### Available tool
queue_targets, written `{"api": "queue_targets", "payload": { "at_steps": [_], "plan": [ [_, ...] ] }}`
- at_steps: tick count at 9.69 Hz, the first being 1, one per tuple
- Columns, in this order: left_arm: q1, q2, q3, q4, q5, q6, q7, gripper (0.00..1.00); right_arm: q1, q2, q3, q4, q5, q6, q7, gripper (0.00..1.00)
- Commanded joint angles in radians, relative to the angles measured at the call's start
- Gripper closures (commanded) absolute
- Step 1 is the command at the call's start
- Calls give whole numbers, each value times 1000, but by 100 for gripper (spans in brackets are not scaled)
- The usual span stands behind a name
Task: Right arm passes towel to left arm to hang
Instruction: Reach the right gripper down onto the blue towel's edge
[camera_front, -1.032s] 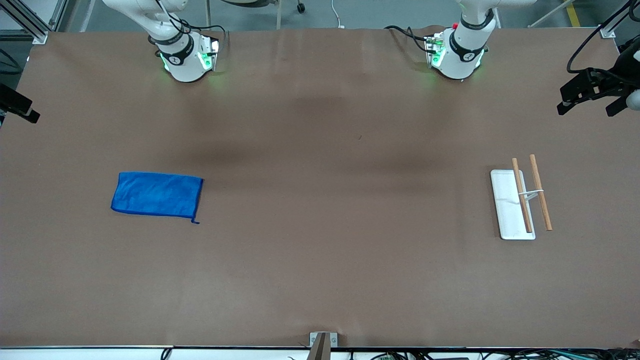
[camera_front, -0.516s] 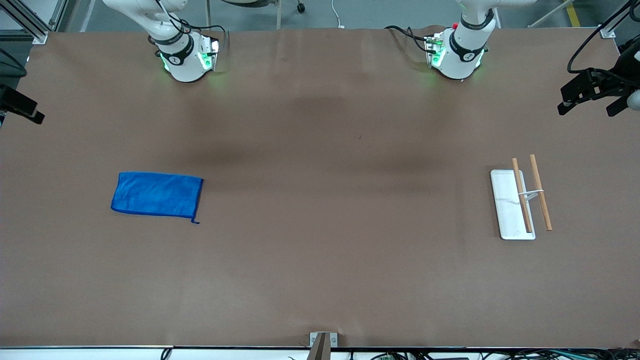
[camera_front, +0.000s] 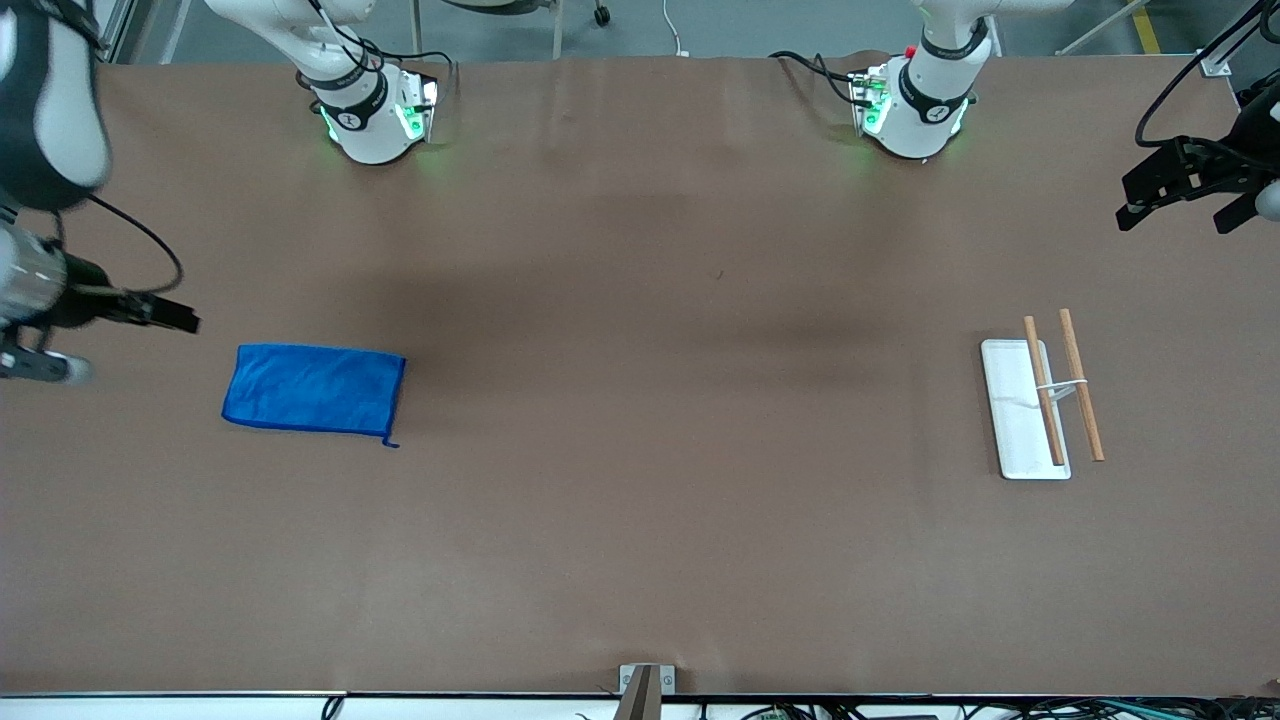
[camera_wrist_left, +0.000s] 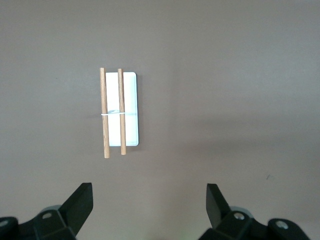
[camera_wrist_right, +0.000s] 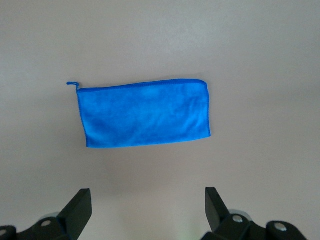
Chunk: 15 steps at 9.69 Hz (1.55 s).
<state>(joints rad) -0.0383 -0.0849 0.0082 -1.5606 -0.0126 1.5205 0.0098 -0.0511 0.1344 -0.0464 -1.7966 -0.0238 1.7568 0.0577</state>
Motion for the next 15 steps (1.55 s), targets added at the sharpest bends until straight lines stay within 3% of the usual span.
{"api": "queue_targets", "payload": {
  "at_steps": [1,4,5,10,11,12,15],
  "plan": [
    [8,13,-7,-18,17,6,2,0,-1,-1,-1,-216,-27,248,-44,0],
    [8,14,-7,-19,17,7,2,0,-15,59,-1,-476,-27,637,-92,0],
    [8,14,-7,-19,17,7,2,0,-10,88,-1,-513,-25,721,-85,0],
    [6,14,-7,-21,17,7,4,0,33,226,-1,-563,-21,959,11,0],
    [6,14,-7,-21,17,7,4,0,34,228,0,-563,-21,957,13,0],
    [6,14,-7,-21,17,7,4,0,36,229,0,-564,-21,960,13,6],
    [8,14,-7,-19,17,7,4,0,31,235,0,-564,-21,964,13,50]
  ]
}}
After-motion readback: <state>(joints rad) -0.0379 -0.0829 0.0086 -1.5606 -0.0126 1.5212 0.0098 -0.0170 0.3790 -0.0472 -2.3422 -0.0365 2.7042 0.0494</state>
